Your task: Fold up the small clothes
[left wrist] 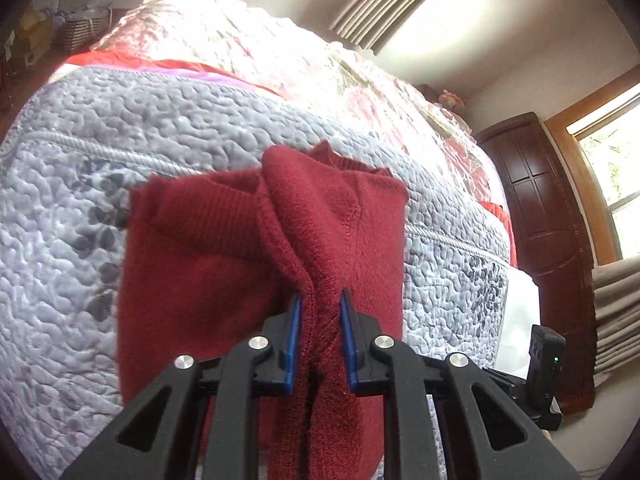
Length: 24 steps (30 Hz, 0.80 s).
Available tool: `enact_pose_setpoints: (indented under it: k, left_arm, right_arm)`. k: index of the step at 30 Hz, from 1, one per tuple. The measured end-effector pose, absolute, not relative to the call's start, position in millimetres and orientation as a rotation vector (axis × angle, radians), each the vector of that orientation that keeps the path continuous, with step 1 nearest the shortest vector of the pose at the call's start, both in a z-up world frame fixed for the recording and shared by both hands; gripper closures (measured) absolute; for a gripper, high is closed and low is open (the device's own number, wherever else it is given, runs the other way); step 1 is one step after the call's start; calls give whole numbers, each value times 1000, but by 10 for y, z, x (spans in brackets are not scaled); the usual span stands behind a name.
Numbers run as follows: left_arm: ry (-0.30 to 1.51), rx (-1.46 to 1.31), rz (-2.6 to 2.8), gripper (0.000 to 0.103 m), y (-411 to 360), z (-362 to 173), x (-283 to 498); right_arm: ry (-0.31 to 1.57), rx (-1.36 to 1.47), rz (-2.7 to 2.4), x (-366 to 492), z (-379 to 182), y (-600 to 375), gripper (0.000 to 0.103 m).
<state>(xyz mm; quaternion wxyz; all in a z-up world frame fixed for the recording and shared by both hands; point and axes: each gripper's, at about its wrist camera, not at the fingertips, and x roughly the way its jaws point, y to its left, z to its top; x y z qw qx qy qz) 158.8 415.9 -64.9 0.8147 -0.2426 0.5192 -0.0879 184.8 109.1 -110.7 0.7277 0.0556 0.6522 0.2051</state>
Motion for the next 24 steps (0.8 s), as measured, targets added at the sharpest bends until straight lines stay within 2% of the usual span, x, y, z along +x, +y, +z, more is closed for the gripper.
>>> enact_pose_setpoints:
  k: [5,13,17,20,22,24]
  left_arm:
    - [1116,-471,-107,85,4594,-658,1451]
    - [1232,-469,-31,84,4842,-1461,1372]
    - [1219,-509,-19,79,4893,-1570,1305]
    - [1205,-498,-19,66,4911,-1447,1232]
    - [1201,-479,-18,45,4902,-1321,1155]
    - [1197,-488,-68,35,4881,-1215,1046]
  right_arm:
    - [1443,75,493,1820,-1131,1324,54]
    - [1473,2,559,1722,-1200,1714,54]
    - [1485,-13,569,1670,-1235,1785,53]
    - [1488,-6,578,1623,-1232,1825,52]
    - [1484,4,584,1633,-1212,1841,47]
    - [1488,28,599,1622,-1208,1875,46]
